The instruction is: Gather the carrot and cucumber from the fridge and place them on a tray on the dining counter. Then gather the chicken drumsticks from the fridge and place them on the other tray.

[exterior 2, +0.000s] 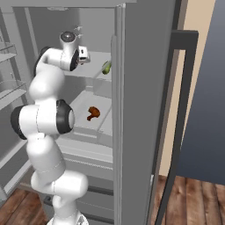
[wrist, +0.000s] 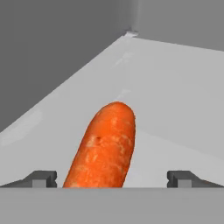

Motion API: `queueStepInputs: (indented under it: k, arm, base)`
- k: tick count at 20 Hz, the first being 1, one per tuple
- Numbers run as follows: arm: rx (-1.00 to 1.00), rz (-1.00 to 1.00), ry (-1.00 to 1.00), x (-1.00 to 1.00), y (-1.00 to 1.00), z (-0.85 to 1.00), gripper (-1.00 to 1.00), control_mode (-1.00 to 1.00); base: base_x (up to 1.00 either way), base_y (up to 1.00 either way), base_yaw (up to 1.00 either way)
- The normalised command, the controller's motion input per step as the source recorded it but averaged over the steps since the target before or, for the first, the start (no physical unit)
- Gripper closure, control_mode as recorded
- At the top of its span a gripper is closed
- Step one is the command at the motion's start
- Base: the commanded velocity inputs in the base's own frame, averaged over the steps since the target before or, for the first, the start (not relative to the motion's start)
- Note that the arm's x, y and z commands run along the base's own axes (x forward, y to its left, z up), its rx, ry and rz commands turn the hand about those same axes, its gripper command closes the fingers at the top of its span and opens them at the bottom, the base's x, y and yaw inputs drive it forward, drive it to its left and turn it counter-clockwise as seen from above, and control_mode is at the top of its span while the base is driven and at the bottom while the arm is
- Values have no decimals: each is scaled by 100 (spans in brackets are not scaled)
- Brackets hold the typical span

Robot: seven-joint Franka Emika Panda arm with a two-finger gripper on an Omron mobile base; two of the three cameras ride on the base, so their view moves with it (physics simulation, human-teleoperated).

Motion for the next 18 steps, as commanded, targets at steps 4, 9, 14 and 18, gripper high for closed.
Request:
queueStepInputs:
  k: [4, 9, 14, 18]
  arm:
    - [0, -1, 1, 36, 1, -14, -100, -100]
    - [0, -4, 3, 10, 14, -34, 100, -100]
    - [6, -12, 2, -11, 2, -63, 100, -100]
    - [14, -14, 0, -6, 0, -53, 100, -100]
  base:
    - [0, 0, 0]
    - [0, 0, 0]
    - [0, 0, 0]
    - [0, 0, 0]
